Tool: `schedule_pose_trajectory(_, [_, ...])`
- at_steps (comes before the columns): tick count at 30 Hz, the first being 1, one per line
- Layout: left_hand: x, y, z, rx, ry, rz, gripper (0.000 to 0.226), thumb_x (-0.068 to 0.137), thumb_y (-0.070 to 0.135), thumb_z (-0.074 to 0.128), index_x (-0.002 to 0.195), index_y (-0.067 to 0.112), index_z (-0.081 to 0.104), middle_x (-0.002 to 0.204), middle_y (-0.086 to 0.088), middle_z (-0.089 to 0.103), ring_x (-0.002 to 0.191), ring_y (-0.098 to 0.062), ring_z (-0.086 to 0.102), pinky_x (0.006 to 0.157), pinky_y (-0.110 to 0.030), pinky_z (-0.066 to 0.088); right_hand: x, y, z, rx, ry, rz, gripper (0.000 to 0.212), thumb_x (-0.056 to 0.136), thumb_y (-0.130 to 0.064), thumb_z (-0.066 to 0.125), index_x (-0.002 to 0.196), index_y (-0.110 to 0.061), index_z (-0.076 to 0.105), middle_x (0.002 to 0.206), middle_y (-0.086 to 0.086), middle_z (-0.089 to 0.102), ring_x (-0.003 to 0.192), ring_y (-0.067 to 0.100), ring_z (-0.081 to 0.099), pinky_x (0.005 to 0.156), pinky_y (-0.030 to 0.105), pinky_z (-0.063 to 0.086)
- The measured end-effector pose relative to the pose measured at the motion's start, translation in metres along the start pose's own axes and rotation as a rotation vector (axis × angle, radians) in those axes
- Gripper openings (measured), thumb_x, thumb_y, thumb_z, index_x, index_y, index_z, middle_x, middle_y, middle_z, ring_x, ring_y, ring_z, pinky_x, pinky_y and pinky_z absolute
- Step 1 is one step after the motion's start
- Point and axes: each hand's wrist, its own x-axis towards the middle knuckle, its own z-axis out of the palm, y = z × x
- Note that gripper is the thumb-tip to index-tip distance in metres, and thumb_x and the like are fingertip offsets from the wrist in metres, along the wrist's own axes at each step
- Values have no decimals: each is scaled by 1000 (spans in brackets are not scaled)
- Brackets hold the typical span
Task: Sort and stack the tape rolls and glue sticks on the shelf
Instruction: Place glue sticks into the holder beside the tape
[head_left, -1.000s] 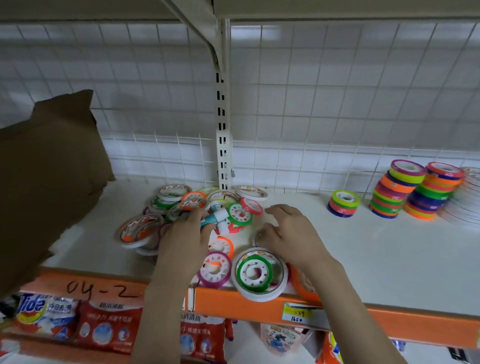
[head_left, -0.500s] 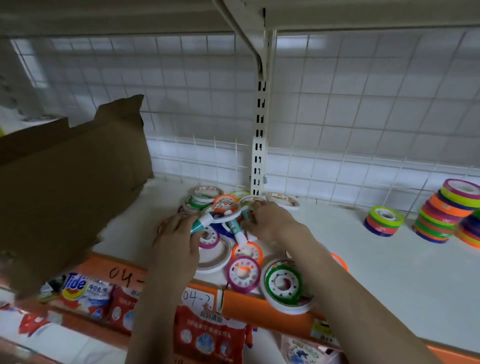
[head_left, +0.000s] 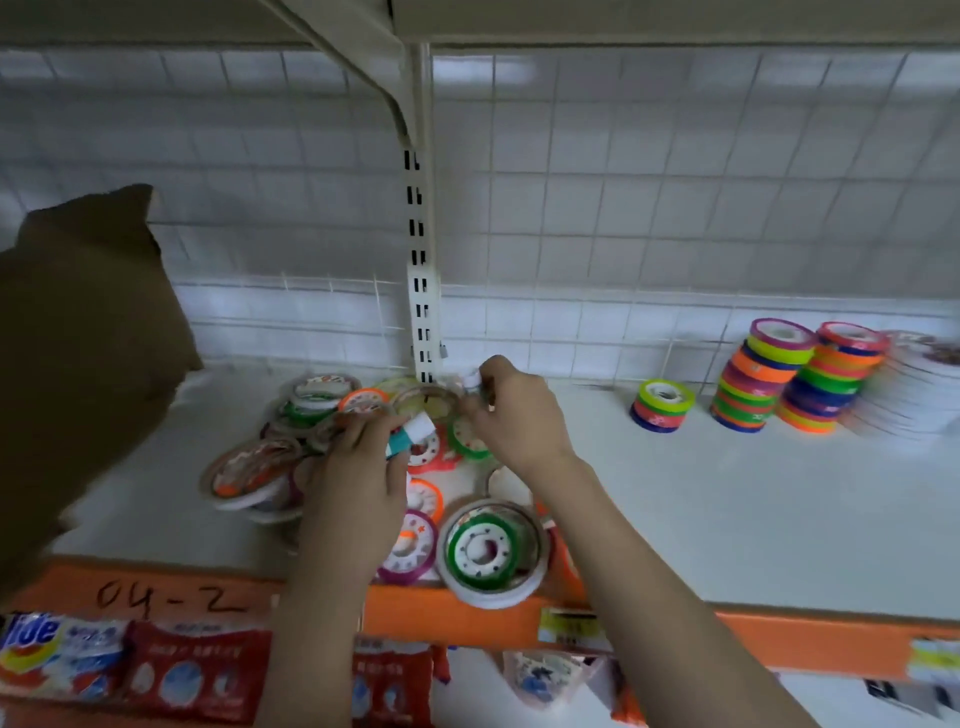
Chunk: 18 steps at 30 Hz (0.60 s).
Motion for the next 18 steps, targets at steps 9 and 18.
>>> schedule_pose_trajectory(9, [8, 84, 60, -197, -131, 186, 36, 90, 33, 52, 121, 17, 61, 106, -11, 66, 94, -32, 59, 72, -32, 43, -88, 99, -78, -7, 333, 39, 25, 89, -18, 54, 114, -15, 55, 86, 3, 66, 77, 30, 61, 64, 39, 48])
schedule_pose_trajectory(18, [3, 180, 105, -231, -176, 152, 18, 77, 12, 73, 82, 10, 56, 64, 3, 51, 53, -9, 43, 48, -24, 24, -131, 188, -148, -45, 441, 113, 26, 88, -11, 57, 113, -16, 57, 80, -9, 59, 76, 18, 61, 63, 24, 40])
